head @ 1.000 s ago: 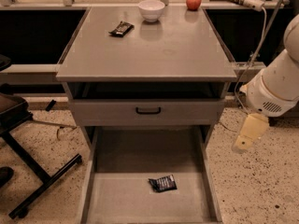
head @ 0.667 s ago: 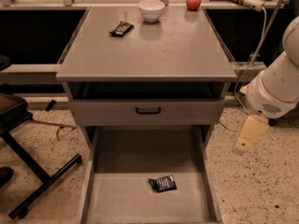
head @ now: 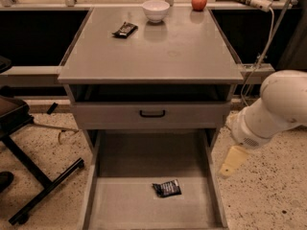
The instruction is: Pick rxbar blueberry from middle drawer and place on counter
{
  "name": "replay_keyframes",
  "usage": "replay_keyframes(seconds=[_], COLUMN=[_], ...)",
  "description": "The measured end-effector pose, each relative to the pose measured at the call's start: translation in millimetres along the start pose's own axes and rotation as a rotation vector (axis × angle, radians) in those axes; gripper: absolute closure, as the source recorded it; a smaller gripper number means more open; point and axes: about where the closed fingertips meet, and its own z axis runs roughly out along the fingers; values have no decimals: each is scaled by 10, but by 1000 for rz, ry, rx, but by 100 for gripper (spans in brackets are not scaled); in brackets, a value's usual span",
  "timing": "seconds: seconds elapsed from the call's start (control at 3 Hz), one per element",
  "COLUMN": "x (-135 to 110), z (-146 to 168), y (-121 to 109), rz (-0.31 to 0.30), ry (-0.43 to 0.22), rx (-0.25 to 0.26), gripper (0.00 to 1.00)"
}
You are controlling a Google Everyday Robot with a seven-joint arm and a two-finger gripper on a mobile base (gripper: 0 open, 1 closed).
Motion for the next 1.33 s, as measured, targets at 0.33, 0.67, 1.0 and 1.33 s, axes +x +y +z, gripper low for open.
replay_keyframes(seconds=[0.33, 0.67, 1.0, 1.33], x=[-17, -29, -29, -60], z=[588, 962, 962, 1120], y=[59, 115, 116, 145], rz=[12, 32, 32, 27], ry=[-43, -66, -66, -62], rx=[-21, -39, -39, -54], gripper=[0, 0, 0, 0])
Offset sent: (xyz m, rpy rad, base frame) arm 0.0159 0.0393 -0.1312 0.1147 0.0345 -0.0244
